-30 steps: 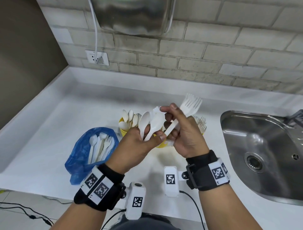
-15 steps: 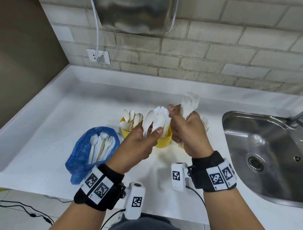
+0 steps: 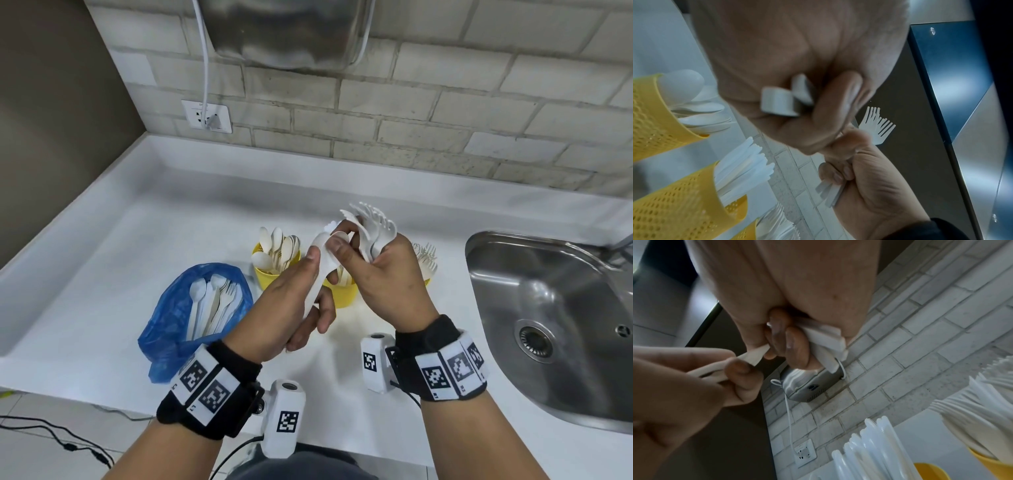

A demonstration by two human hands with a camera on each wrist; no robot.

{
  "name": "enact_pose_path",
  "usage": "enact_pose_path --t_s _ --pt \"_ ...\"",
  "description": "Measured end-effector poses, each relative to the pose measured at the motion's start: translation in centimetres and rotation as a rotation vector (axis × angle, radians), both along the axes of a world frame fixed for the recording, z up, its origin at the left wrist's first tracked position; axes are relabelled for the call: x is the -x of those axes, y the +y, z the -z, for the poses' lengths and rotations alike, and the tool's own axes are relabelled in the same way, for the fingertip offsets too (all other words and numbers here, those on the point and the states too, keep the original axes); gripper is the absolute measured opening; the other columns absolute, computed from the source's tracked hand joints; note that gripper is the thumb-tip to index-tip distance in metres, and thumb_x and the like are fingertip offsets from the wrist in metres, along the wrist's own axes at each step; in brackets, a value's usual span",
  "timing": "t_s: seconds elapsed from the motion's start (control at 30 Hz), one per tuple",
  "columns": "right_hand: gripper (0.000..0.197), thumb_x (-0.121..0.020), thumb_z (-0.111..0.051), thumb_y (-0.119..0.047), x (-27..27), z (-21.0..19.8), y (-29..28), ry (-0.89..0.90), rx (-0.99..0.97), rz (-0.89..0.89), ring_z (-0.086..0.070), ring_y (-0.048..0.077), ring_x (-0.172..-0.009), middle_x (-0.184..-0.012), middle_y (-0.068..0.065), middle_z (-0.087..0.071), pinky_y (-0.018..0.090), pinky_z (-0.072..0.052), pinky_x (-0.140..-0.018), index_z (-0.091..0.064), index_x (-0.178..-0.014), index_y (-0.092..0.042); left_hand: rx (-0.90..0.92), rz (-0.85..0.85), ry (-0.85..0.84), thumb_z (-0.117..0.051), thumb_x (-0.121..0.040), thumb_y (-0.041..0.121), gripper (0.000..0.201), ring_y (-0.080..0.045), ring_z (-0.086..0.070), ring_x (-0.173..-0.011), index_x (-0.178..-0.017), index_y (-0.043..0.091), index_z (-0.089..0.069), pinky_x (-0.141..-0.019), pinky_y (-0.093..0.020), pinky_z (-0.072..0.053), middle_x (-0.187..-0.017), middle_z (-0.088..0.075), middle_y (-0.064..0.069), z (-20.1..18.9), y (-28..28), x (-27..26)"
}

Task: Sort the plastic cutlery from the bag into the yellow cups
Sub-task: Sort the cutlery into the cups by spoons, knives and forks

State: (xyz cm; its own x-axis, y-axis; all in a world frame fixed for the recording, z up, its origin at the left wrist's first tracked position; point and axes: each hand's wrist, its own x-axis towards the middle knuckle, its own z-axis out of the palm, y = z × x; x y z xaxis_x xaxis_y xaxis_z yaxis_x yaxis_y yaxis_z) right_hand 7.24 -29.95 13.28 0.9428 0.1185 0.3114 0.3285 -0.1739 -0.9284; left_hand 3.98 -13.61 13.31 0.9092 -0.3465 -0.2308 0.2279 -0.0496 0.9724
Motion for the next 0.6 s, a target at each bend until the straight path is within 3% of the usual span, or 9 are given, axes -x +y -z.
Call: enact_pose_path --t_s 0.1,0.13,0.2,0.27,0.3,0.37,0.43,0.47,0.6 --pt "0.009 -0.103 -0.064 -0.02 0.0 0.2 0.1 0.028 0.014 -0.046 -0.068 0.028 -0.056 -0.076 0.008 -0.069 0.045 -0.057 -0.075 -0.062 -0.111 -0.023 0.016 0.052 0.009 -0.025 -0.101 0.067 0.062 -0.02 -0.02 -0.031 -0.104 0.014 -0.056 -0.042 -0.02 -0.02 -0.054 -0.048 -0.012 0.2 0.2 -0.1" --pt "0.005 -0.104 -0.062 -0.023 0.0 0.2 0.1 0.037 0.038 -0.072 -0.068 0.027 -0.056 -0.076 0.009 -0.069 0.045 -0.056 -0.076 -0.063 -0.108 -0.025 0.012 0.063 0.012 -0.025 -0.1 0.069 0.067 -0.021 -0.02 -0.032 -0.106 0.009 -0.055 -0.042 -0.021 -0.02 -0.053 -0.048 -0.012 0.3 0.3 -0.2" --pt "0.018 -0.107 -0.059 -0.026 0.0 0.0 0.0 0.037 0.102 -0.1 -0.066 0.027 -0.057 -0.071 0.01 -0.067 0.042 -0.054 -0.072 -0.066 -0.09 -0.028 -0.008 0.093 0.009 -0.026 -0.098 0.07 0.073 -0.021 -0.023 -0.032 -0.108 0.003 -0.052 -0.043 -0.023 -0.022 -0.053 -0.049 -0.013 0.4 0.4 -0.3" --pt "0.028 -0.107 -0.058 -0.025 -0.1 -0.1 0.1 0.021 0.136 -0.113 -0.065 0.027 -0.057 -0.066 0.01 -0.066 0.042 -0.053 -0.069 -0.066 -0.081 -0.025 -0.014 0.119 -0.012 -0.029 -0.099 0.066 0.068 -0.024 -0.037 -0.035 -0.107 0.003 -0.052 -0.044 -0.026 -0.031 -0.059 -0.055 -0.015 0.4 0.4 -0.4" --pt "0.028 -0.107 -0.058 -0.025 -0.1 -0.2 0.0 0.001 0.153 -0.106 -0.065 0.026 -0.059 -0.066 0.009 -0.066 0.042 -0.053 -0.069 -0.067 -0.08 -0.022 0.001 0.108 -0.021 -0.033 -0.1 0.062 0.063 -0.028 -0.049 -0.042 -0.107 0.003 -0.053 -0.048 -0.031 -0.04 -0.064 -0.061 -0.016 0.4 0.3 -0.6" --pt "0.024 -0.105 -0.061 -0.024 -0.3 0.0 -0.1 -0.042 0.215 -0.053 -0.066 0.02 -0.067 -0.068 0.0 -0.067 0.038 -0.054 -0.073 -0.068 -0.082 -0.022 0.002 0.029 -0.076 -0.048 -0.103 0.048 0.045 -0.03 -0.068 -0.072 -0.11 0.004 -0.059 -0.072 -0.044 -0.055 -0.081 -0.07 -0.014 0.9 0.7 -1.1" --pt "0.016 -0.101 -0.065 -0.025 -0.5 0.2 -0.3 -0.05 0.253 0.002 -0.067 0.013 -0.075 -0.075 -0.008 -0.069 0.034 -0.054 -0.077 -0.069 -0.086 -0.027 -0.077 -0.043 -0.21 -0.064 -0.1 0.031 0.021 -0.027 -0.072 -0.095 -0.109 0.013 -0.067 -0.095 -0.048 -0.055 -0.093 -0.074 -0.008 1.6 1.4 -1.9" --pt "0.012 -0.1 -0.066 -0.026 -0.6 0.3 -0.3 -0.047 0.26 0.012 -0.068 0.011 -0.077 -0.077 -0.01 -0.07 0.032 -0.054 -0.077 -0.069 -0.089 -0.029 -0.114 -0.046 -0.265 -0.068 -0.096 0.026 0.015 -0.028 -0.071 -0.098 -0.108 0.018 -0.07 -0.098 -0.05 -0.054 -0.096 -0.074 -0.009 1.8 1.8 -2.2" --pt "0.004 -0.099 -0.069 -0.025 -0.8 0.3 0.2 -0.052 0.274 -0.01 -0.069 0.009 -0.084 -0.086 -0.01 -0.074 0.029 -0.053 -0.079 -0.072 -0.096 -0.026 -0.193 -0.044 -0.356 -0.075 -0.09 0.019 0.021 -0.032 -0.069 -0.089 -0.11 0.025 -0.072 -0.089 -0.054 -0.057 -0.092 -0.071 -0.015 1.7 2.5 -2.5"
